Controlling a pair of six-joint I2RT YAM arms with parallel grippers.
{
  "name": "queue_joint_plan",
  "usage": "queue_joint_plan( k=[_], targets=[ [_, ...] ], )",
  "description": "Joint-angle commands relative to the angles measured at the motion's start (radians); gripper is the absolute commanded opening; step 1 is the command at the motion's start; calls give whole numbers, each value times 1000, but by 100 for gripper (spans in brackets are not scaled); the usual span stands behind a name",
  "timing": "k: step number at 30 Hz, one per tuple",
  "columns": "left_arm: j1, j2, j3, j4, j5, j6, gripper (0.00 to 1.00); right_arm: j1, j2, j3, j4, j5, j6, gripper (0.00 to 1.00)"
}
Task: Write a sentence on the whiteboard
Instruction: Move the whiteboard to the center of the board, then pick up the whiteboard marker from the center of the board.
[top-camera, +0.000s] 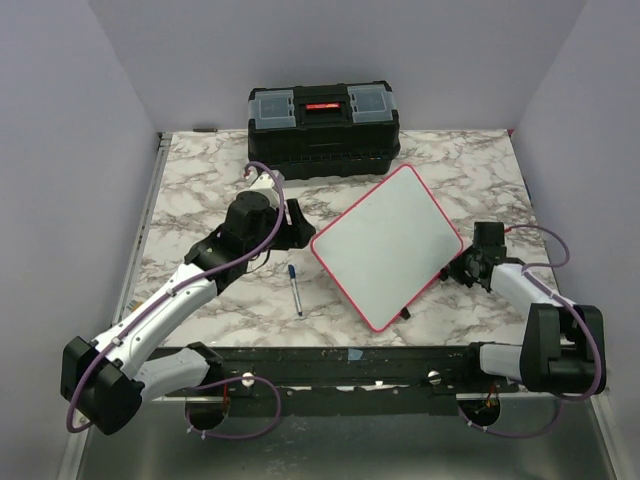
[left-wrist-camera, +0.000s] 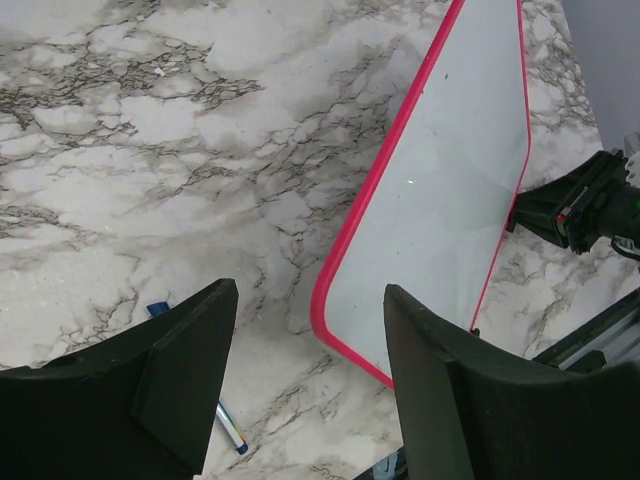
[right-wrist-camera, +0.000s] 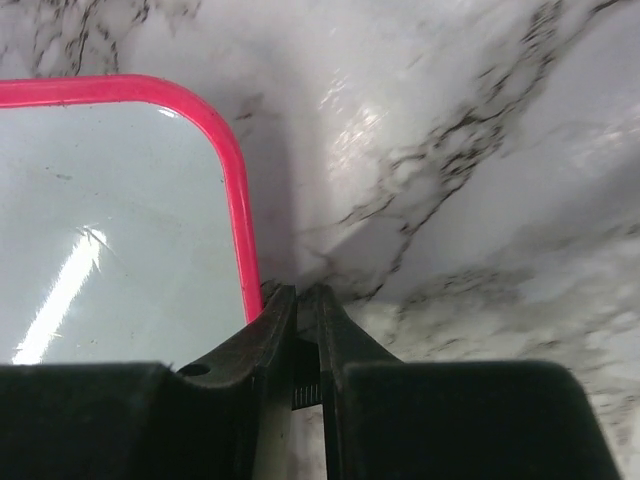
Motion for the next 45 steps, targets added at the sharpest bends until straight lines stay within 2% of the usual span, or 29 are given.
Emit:
queue_joint_plan(
  k=[1, 10, 17, 26, 28, 32, 34, 40, 45],
  targets=[
    [2, -35, 18, -24, -53, 33, 63, 74, 42, -24, -7, -67, 78, 17],
    [45, -128, 69, -181, -146, 88, 70, 267, 127, 36, 35, -32, 186, 17],
    [111, -193, 77, -280, -159, 104, 78, 384, 242, 128, 55, 15, 239, 17],
    [130, -325, 33, -425, -206, 75, 79, 406, 274, 200, -12, 97, 208, 19],
    [131, -375, 8, -456, -212, 55, 79, 406, 260, 216, -43, 128, 181, 24],
    [130, -458, -47, -509, -205, -1, 78, 406, 226, 256, -109, 182, 126, 56],
    [131, -499, -88, -517, -192, -38, 77, 405, 201, 278, -146, 213, 102, 64],
    [125, -546, -211, -498, -156, -121, 71, 406, 97, 344, -242, 299, 46, 67],
    [103, -472, -270, -461, -144, -202, 67, 406, 10, 383, -292, 337, 10, 67]
  ],
)
